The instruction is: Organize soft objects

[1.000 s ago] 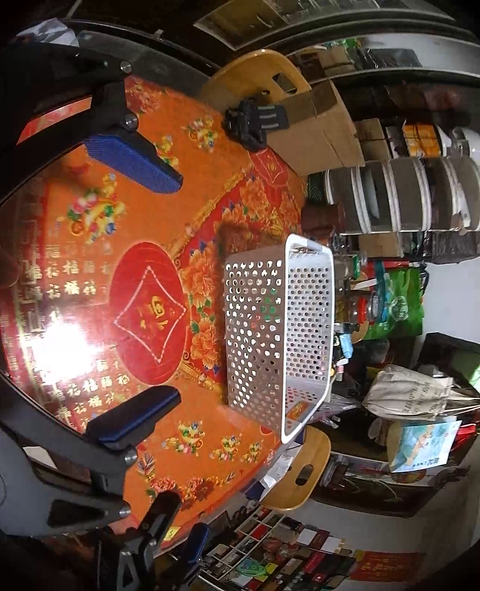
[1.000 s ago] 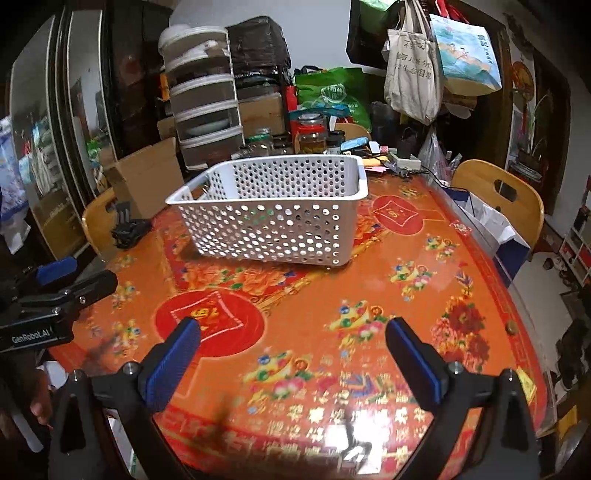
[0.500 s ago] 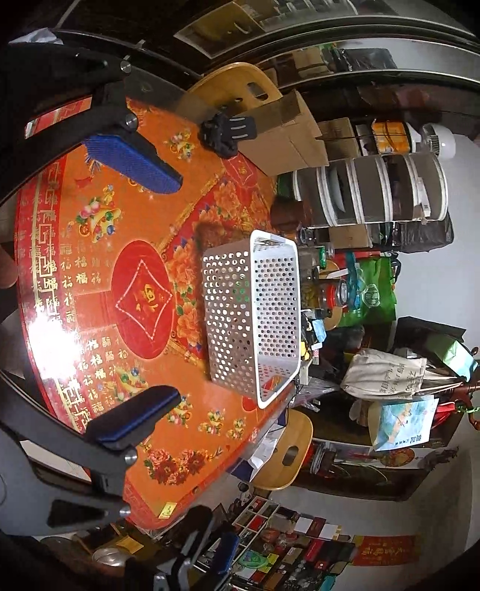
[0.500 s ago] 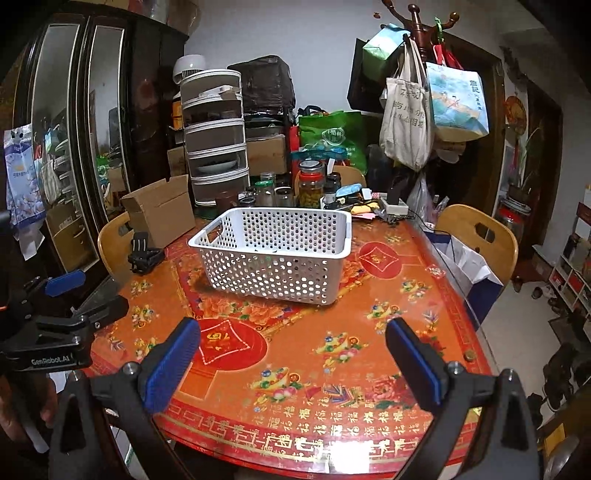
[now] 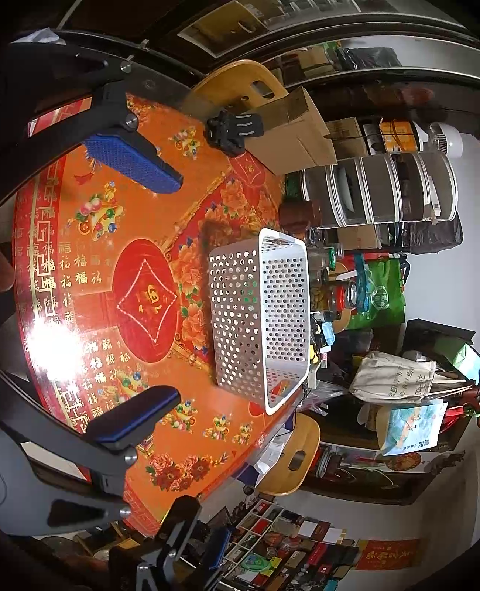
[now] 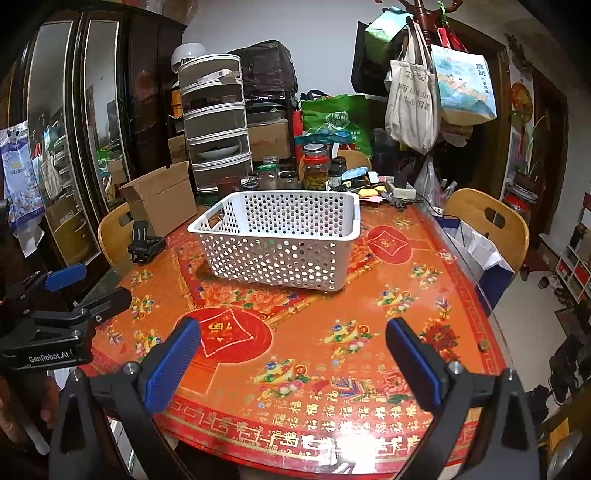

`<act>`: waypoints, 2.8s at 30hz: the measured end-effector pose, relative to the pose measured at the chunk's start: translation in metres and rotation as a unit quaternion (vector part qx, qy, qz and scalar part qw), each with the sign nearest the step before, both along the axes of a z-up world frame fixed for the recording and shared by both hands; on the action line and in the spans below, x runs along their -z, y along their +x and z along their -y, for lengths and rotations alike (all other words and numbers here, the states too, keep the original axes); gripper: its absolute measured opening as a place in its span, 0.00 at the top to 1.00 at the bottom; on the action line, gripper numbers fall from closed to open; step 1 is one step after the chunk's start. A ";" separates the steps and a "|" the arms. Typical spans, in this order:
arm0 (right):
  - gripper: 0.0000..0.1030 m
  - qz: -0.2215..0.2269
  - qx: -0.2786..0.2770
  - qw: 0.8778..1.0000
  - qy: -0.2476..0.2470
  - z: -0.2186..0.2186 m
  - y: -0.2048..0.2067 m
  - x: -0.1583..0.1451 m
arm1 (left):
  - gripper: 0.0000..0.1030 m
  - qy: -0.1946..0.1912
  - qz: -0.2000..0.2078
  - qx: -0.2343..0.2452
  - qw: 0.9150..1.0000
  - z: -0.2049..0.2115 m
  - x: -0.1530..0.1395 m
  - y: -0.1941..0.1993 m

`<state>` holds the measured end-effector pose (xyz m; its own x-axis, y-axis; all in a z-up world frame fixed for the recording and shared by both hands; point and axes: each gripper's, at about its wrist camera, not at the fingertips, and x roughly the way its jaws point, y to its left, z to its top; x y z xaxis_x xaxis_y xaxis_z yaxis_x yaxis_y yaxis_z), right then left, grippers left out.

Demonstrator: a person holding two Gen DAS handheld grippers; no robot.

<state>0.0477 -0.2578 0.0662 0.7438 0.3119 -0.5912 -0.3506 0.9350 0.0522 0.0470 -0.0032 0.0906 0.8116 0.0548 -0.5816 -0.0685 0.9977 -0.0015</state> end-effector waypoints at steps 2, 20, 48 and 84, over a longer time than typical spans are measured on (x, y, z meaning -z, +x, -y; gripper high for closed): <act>0.03 -0.002 0.001 1.000 0.001 0.000 0.000 0.001 | 0.00 0.000 0.000 0.001 1.000 0.000 0.001 0.001; 0.03 -0.003 -0.002 1.000 0.000 -0.002 -0.003 0.004 | 0.00 -0.003 -0.005 0.003 1.000 0.001 0.007 0.001; 0.03 -0.003 -0.001 1.000 0.000 -0.001 -0.004 0.004 | 0.00 -0.004 -0.006 0.002 1.000 0.000 0.008 0.000; 0.03 -0.005 0.000 1.000 0.002 0.002 -0.004 0.005 | 0.00 -0.004 -0.008 0.003 1.000 0.001 0.010 0.000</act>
<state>0.0435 -0.2594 0.0615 0.7379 0.3133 -0.5978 -0.3495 0.9351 0.0587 0.0466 -0.0046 0.0811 0.8023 0.0447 -0.5953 -0.0624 0.9980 -0.0091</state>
